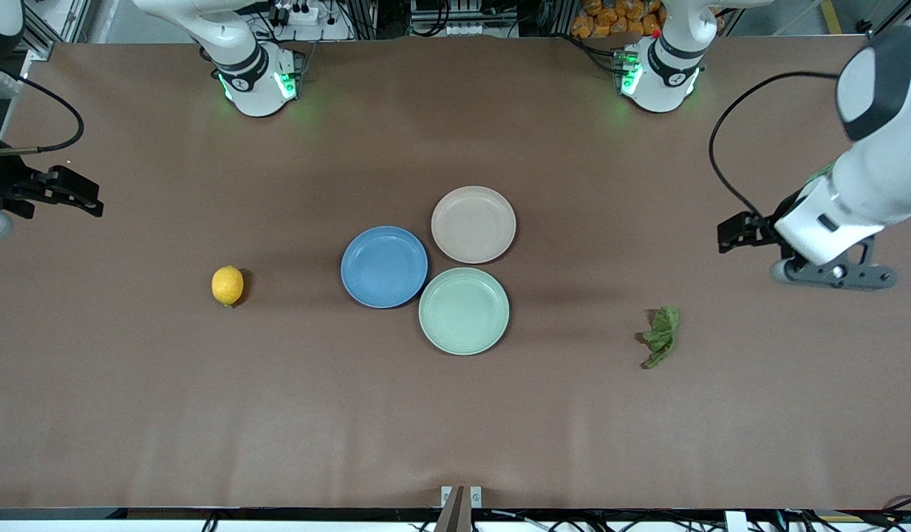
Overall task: Place lemon and lettuce in plates
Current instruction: 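Move the right gripper to the lemon while the left gripper reaches the lettuce, then close the right gripper on the lemon while the left gripper grasps lettuce, then carry the lemon to the blue plate while the left gripper carries lettuce, then lower the lemon onto the blue plate while the left gripper releases lettuce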
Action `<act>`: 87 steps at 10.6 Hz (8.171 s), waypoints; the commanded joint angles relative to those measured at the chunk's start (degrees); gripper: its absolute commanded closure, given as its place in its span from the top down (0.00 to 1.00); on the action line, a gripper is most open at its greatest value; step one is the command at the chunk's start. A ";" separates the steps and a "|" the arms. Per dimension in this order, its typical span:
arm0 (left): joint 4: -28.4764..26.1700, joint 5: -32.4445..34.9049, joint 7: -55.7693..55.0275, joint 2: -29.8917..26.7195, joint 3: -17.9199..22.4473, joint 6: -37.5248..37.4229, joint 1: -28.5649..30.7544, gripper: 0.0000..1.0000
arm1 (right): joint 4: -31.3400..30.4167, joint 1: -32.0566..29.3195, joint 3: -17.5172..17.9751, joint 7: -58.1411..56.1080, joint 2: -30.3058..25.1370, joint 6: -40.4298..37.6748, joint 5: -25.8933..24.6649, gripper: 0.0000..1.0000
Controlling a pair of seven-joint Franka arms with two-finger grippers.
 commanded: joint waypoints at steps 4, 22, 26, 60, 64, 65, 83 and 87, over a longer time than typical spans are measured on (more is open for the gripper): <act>0.47 1.92 -0.17 10.89 -0.11 5.55 -2.01 1.00 | -8.54 -0.68 0.63 0.29 -0.99 7.89 0.13 1.00; 0.21 4.40 1.59 29.09 0.33 18.49 -0.60 1.00 | -40.88 -1.38 2.30 -1.90 4.36 48.84 5.48 1.00; 0.03 4.40 1.59 30.67 0.33 20.94 -0.60 1.00 | -44.23 -1.38 2.39 -3.22 7.44 55.97 5.58 1.00; -20.19 2.20 -38.19 9.75 -20.06 26.66 -11.56 0.00 | -38.17 0.99 12.39 13.26 15.53 60.64 6.02 0.22; -17.30 2.55 -49.79 14.84 -20.06 28.33 -18.17 0.00 | -37.64 3.27 16.62 23.99 15.70 60.64 5.23 0.23; -15.46 2.64 -52.26 16.86 -20.06 28.33 -19.05 0.00 | -37.21 3.97 17.50 26.98 16.14 60.72 5.05 0.23; -14.30 7.04 -55.63 23.30 -19.27 33.08 -23.90 1.00 | -29.73 8.73 24.89 60.14 27.75 60.90 -16.40 0.55; -12.37 7.21 -55.19 21.63 -19.27 32.99 -19.43 1.00 | -29.47 8.47 25.24 62.43 27.49 60.81 -17.71 1.00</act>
